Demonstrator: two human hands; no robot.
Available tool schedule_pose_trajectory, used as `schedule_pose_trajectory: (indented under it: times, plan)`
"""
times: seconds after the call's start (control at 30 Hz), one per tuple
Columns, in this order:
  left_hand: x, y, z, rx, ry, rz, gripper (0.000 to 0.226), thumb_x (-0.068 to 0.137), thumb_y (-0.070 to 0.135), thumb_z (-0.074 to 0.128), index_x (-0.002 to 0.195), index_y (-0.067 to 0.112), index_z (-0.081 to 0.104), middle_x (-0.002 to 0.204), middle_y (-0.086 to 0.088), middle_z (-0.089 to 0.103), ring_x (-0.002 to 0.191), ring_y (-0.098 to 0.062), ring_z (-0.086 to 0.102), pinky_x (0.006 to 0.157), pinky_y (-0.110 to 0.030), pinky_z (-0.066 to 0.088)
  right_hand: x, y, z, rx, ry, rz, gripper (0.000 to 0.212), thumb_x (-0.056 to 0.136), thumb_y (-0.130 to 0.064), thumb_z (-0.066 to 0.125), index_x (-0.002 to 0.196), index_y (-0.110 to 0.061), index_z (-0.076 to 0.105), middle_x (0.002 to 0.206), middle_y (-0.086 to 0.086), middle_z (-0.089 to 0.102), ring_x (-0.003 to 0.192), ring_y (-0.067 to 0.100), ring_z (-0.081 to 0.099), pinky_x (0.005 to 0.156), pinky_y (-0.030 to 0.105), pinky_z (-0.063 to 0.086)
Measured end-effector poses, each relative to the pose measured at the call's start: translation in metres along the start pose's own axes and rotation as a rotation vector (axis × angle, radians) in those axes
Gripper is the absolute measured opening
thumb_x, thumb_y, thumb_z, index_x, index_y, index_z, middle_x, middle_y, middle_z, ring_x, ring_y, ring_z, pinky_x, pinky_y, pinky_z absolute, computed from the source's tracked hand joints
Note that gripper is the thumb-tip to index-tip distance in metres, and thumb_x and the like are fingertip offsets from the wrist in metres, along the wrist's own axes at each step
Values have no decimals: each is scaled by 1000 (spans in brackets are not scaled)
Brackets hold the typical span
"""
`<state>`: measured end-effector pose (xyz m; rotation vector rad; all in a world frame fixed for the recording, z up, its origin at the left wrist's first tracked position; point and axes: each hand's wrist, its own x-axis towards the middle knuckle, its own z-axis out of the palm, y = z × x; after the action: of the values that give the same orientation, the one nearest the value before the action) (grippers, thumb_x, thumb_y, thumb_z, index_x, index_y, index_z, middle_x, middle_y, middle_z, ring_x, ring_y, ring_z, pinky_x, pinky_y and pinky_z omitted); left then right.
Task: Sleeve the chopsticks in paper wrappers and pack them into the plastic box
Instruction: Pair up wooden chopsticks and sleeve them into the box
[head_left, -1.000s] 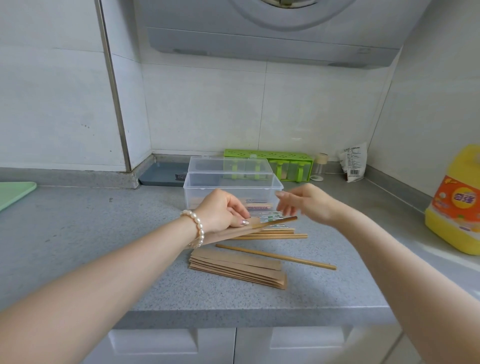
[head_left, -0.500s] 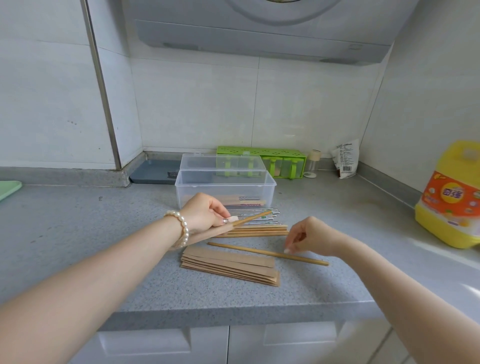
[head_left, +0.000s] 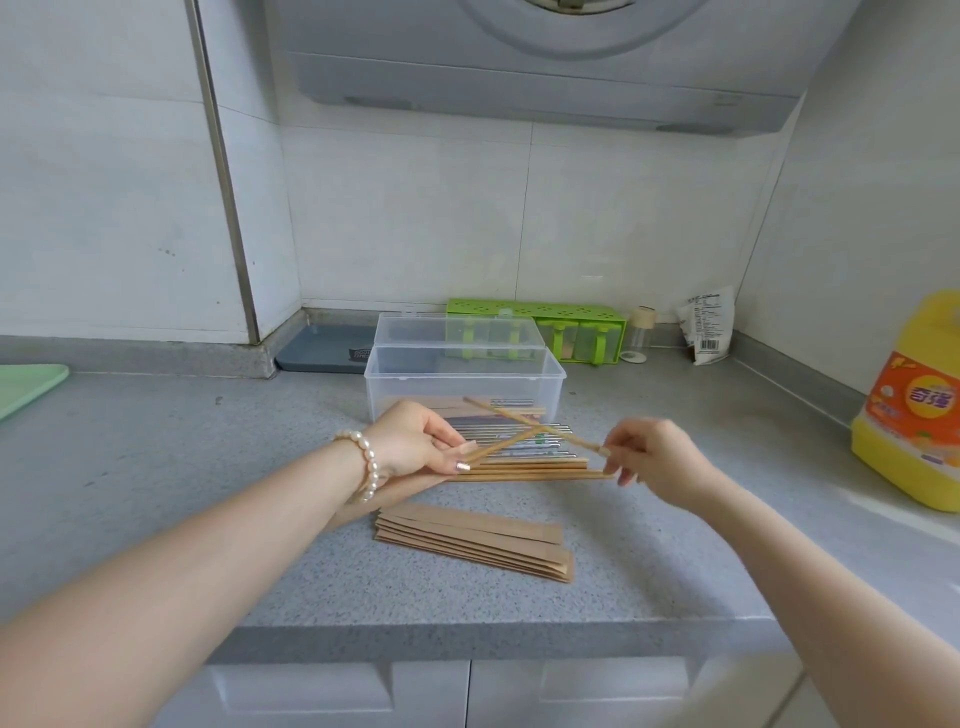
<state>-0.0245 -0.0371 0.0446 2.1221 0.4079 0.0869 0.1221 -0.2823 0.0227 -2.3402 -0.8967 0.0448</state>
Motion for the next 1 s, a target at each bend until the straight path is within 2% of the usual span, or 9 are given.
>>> schedule_pose_trajectory:
  times: [0.13,0.23,0.37,0.5,0.6,0.67,0.77,0.87,1.0]
  plan:
    - [-3,1,-3,123,35,23,27,65,1,80,79,21,68,72,4,71,75,-10,67,78,-26,53,1,-10,-34,140,35,-43,12,90,-5,58,82,-13,61,65,0,67,43,4,51,44,13,38]
    - [-4,2,-6,147,49,27,29,64,1,81,80,19,66,70,5,69,73,-9,66,76,-26,53,-1,-20,-50,154,-94,-52,7,86,-8,64,81,-11,68,62,-1,69,46,6,50,50,18,40]
    - [-7,2,-8,171,29,23,26,64,2,81,81,17,66,75,3,70,78,-11,67,76,-26,54,-4,-28,-54,51,-210,-37,7,81,-9,69,79,-14,73,62,-1,70,46,8,52,54,12,44]
    - [-9,4,-8,174,0,21,24,65,2,80,80,16,66,71,5,69,73,-5,66,66,-19,51,-3,-26,-53,-12,-185,-12,12,81,-10,70,75,-20,73,64,1,71,46,8,52,58,20,46]
    - [-10,4,-7,181,-1,20,22,66,2,79,77,15,66,71,4,69,75,-7,65,70,-21,52,-3,-27,-52,-35,-168,-10,16,82,-9,69,75,-22,73,62,-1,70,44,5,51,58,25,45]
    - [-11,4,-7,182,0,17,21,66,1,79,75,15,66,70,3,68,73,-7,65,67,-20,52,-4,-29,-53,-54,-163,-12,15,82,-8,68,77,-21,74,62,-2,70,43,4,50,57,27,44]
    - [-11,5,-5,169,-10,7,22,66,-1,79,73,14,65,67,3,67,67,-5,64,58,-15,49,-4,-33,-52,-84,-146,-29,13,82,-10,68,78,-21,74,62,-3,70,42,1,49,52,21,43]
    - [-11,6,-3,196,-8,17,22,65,2,80,74,15,65,70,3,67,74,-8,65,67,-20,52,-5,-37,-51,-103,-136,-57,11,82,-12,69,78,-21,74,59,-6,68,42,-1,48,45,11,38]
    - [-11,8,-1,204,-20,35,21,65,5,81,74,17,66,74,2,69,80,-12,67,79,-28,55,-5,-40,-49,-106,-134,-73,17,82,-12,68,74,-26,72,60,-7,69,44,-1,50,50,18,42]
